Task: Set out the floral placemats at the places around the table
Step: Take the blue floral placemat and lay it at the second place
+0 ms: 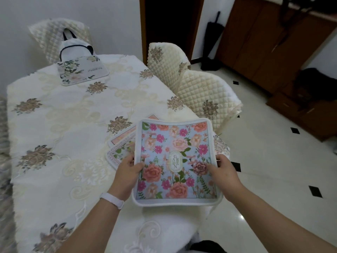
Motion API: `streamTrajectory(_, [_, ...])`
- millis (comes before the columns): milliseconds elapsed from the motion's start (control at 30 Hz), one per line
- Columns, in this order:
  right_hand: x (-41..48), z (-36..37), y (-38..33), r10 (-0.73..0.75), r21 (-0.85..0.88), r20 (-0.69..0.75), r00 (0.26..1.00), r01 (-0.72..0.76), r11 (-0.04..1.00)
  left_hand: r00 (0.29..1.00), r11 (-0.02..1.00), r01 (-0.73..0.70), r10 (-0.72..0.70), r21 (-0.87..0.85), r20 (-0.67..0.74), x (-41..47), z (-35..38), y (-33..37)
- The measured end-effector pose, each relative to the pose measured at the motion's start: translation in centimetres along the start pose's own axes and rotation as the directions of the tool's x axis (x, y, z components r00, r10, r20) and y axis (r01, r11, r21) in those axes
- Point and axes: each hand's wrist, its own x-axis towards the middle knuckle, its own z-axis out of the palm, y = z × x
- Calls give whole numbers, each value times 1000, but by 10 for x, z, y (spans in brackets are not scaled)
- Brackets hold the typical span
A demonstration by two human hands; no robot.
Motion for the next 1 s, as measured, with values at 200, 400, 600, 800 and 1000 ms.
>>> streamTrajectory(200, [-4,-30,10,-11,33,-23,1000,11,999,999,996,-38,36,82,36,-6,37,12])
streamTrajectory(400, [12,-87,26,-51,96,-50,997,56,994,994,983,-97,89,157,56,-11,98,30])
streamTrajectory(600, [53,-182,50,-45,137,-104,994,59,989,993,975,-109,98,192,69,-9,207,52])
streamTrajectory(800, [98,-292,86,-38,106,-162,986,56,993,991,986,-66,47,156,125,-12,337,62])
streamTrajectory(1000, [130,-380,109,-43,84,-213,976,62,995,982,988,-74,48,137,184,-4,440,69])
